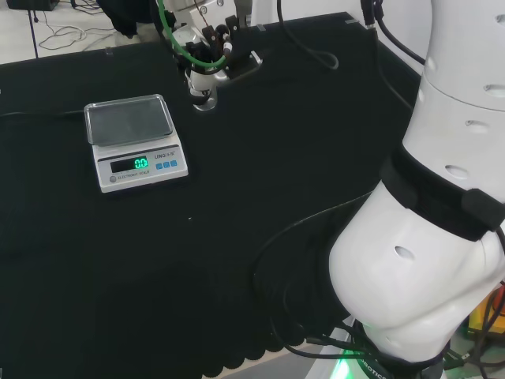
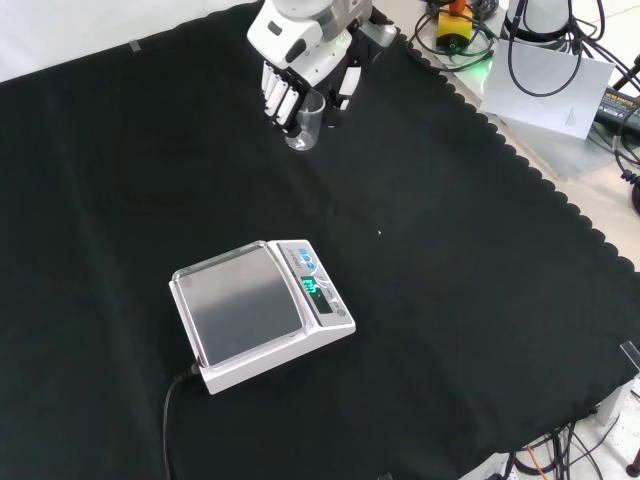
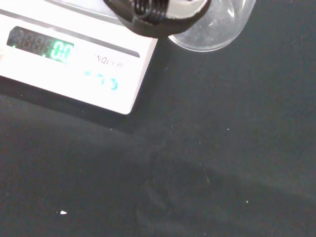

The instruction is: Put the beaker on the electronic balance.

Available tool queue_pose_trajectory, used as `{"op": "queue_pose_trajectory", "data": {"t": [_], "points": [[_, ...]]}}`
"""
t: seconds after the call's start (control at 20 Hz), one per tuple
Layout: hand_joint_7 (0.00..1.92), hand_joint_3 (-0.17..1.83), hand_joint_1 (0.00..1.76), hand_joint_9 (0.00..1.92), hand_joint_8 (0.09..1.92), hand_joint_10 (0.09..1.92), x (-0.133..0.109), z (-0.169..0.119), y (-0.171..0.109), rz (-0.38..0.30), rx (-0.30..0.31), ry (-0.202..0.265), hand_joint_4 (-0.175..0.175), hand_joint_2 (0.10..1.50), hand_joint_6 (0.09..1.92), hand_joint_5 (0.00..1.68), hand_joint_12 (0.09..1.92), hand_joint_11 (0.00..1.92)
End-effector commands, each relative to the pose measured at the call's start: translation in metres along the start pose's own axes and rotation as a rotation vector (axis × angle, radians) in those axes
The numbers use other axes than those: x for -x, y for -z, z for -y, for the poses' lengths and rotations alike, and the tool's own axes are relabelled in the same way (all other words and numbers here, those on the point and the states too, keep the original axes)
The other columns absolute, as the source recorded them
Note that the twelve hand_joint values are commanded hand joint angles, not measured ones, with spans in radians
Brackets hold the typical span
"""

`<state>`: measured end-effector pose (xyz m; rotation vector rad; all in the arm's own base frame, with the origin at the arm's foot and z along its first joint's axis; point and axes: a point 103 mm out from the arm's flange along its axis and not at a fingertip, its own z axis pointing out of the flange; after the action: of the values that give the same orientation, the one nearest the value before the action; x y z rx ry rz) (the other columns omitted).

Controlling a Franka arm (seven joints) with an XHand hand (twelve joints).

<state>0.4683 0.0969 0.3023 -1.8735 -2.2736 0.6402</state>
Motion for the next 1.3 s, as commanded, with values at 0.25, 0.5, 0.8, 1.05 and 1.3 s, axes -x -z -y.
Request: {"op": "queue_pose_trajectory", "data": {"t": [0.25,0.5,0.8,1.05,1.3], "points": [[0.67,0.00,1.36,0.98,1.36,1.15,-0.002,-0.016,0.011,0.009,-0.009,0.021,-0.175,1.18,1.27,0.80,0.96,0.97],[0.67,0.00,1.36,0.99,1.35,1.15,-0.004,-0.031,0.006,-0.010,-0.022,0.045,-0.175,1.18,1.27,0.80,0.96,0.97],[0.68,0.00,1.36,0.99,1.35,1.15,-0.004,-0.058,0.003,-0.037,-0.030,0.084,-0.175,1.18,1.26,0.81,0.95,0.97],[0.68,0.00,1.36,0.99,1.34,1.14,-0.005,-0.087,0.002,-0.054,-0.044,0.124,-0.175,1.17,1.26,0.81,0.95,0.97],[0.68,0.00,1.36,0.99,1.34,1.14,-0.007,-0.110,0.007,-0.044,-0.045,0.159,-0.175,1.17,1.26,0.81,0.95,0.98]]}}
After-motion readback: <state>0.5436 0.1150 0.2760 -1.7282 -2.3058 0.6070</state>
